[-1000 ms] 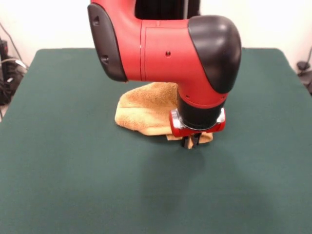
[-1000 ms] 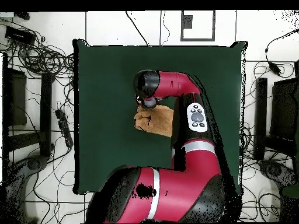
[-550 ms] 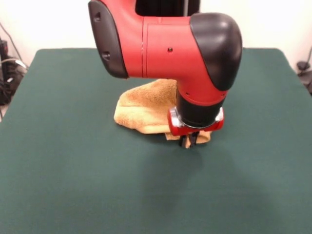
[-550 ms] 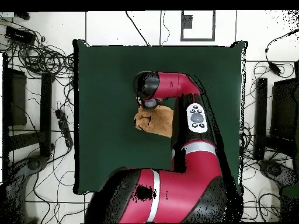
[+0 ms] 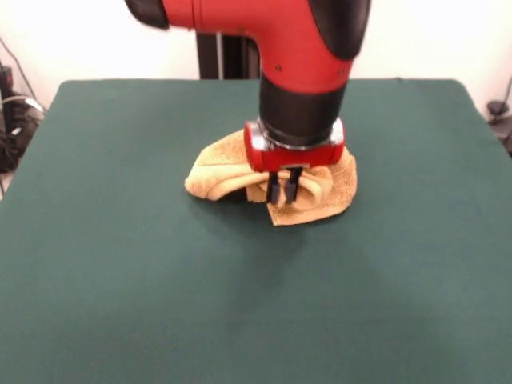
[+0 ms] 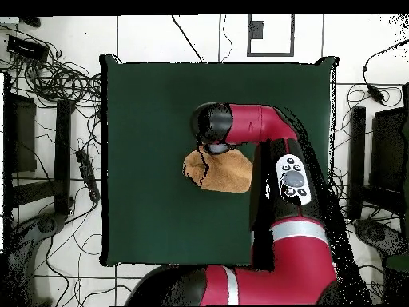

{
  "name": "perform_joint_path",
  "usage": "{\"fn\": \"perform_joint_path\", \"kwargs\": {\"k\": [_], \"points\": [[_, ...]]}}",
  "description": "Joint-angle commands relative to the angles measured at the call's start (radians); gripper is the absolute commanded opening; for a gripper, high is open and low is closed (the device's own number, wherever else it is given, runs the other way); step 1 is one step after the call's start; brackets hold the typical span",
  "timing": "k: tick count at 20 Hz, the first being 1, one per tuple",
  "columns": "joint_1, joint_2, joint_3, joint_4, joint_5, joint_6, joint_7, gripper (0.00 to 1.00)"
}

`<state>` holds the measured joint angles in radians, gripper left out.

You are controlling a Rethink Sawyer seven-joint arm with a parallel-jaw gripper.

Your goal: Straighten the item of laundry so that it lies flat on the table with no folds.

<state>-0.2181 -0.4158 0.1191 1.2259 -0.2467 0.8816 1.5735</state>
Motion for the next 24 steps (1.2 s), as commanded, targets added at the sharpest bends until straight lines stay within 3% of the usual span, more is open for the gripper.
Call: {"fn": "perform_joint_path", "kwargs": {"k": [1, 9, 14, 19, 24], "points": [[0.027, -0.046, 0.070, 0.128, -0.012, -0.048, 0.014, 0.00], [-0.005, -0.080, 0.111, 0.178, 0.018, -0.118, 0.024, 0.00], [-0.086, -0.117, 0.215, 0.275, 0.061, -0.206, -0.046, 0.00], [-0.329, -0.106, 0.519, 0.461, 0.116, -0.308, -0.242, 0.00], [-0.518, -0.022, 0.764, 0.559, 0.078, -0.320, -0.325, 0.00]]}}
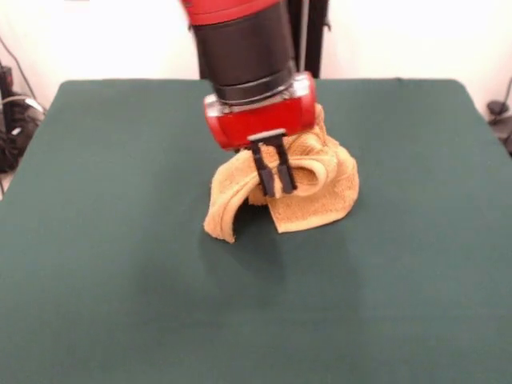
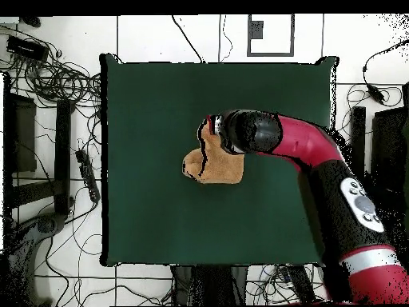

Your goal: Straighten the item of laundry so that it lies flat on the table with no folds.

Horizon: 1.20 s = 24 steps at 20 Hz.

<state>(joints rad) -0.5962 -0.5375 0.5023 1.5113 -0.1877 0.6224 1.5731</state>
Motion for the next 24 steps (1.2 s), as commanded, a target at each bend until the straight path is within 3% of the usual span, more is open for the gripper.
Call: {"fn": "perform_joint_path", "kwargs": {"k": [1, 11, 17, 24], "points": [[-0.172, 0.129, 0.422, 0.283, 0.010, -0.041, -0.342, 0.00], [-0.287, 0.304, 0.570, 0.278, -0.086, 0.210, -0.484, 0.00], [-0.348, 0.391, 0.650, 0.288, -0.127, 0.261, -0.592, 0.00], [-0.382, 0.439, 0.667, 0.293, -0.160, 0.350, -0.618, 0.00]]}}
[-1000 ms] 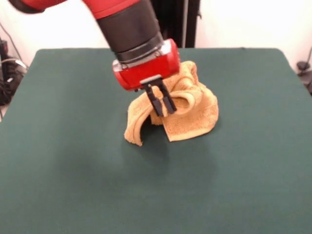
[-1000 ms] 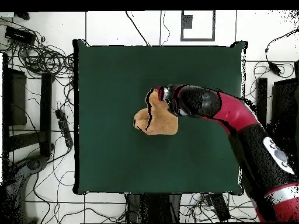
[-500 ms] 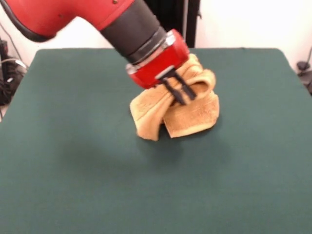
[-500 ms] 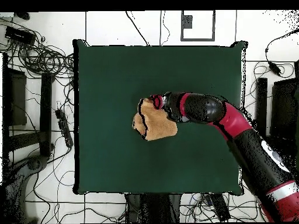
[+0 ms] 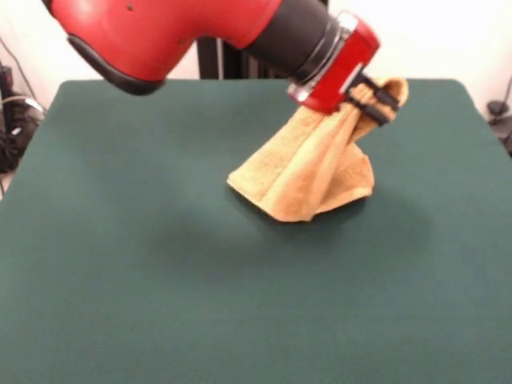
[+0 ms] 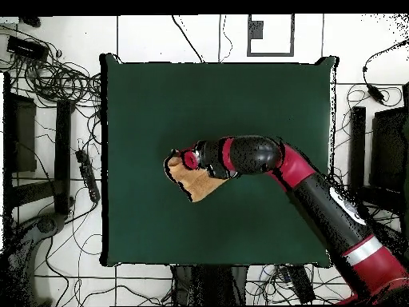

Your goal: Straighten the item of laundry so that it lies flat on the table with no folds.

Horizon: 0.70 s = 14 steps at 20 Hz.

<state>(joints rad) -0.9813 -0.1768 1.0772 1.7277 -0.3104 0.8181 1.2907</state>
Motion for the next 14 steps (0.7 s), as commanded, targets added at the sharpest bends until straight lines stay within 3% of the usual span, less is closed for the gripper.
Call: {"fn": "perform_joint_path", "kwargs": {"k": [1, 14], "points": [[-0.005, 0.085, 0.094, 0.077, -0.042, 0.158, -0.341, 0.00], [-0.102, 0.175, 0.113, 0.068, -0.100, 0.257, -0.414, 0.00]]}}
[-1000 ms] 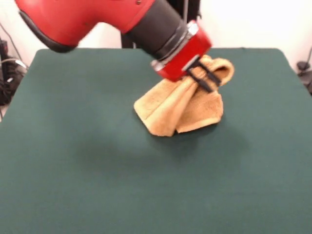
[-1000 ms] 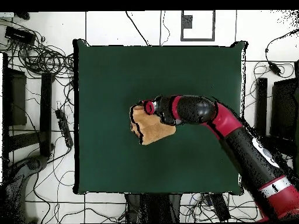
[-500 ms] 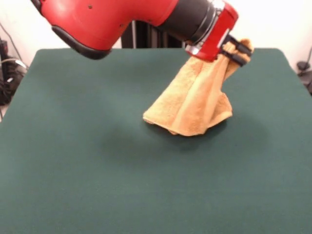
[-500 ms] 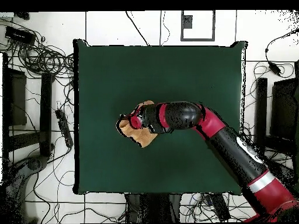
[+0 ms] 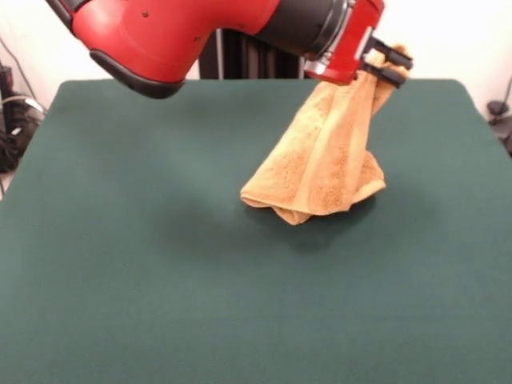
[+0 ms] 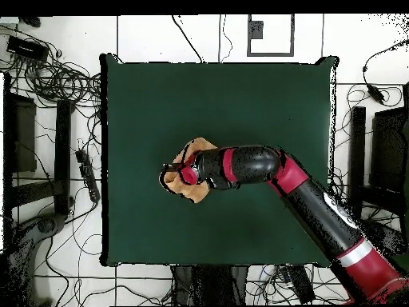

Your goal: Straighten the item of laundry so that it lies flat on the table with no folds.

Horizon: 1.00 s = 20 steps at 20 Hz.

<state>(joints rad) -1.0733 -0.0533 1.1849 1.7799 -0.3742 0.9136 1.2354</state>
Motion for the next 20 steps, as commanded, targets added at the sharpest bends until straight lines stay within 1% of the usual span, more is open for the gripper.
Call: {"fn": "perform_joint_path", "kwargs": {"k": [1, 7, 9, 11, 20], "points": [[-0.023, 0.060, -0.008, 0.016, -0.052, 0.181, -0.379, 0.00], [-0.059, 0.082, -0.041, 0.009, -0.106, 0.269, -0.446, 0.00], [-0.062, 0.070, -0.064, 0.014, -0.122, 0.320, -0.442, 0.00], [-0.069, 0.066, -0.078, 0.025, -0.137, 0.342, -0.434, 0.00], [-0.113, 0.030, -0.089, 0.096, -0.207, 0.370, -0.403, 0.00]]}}
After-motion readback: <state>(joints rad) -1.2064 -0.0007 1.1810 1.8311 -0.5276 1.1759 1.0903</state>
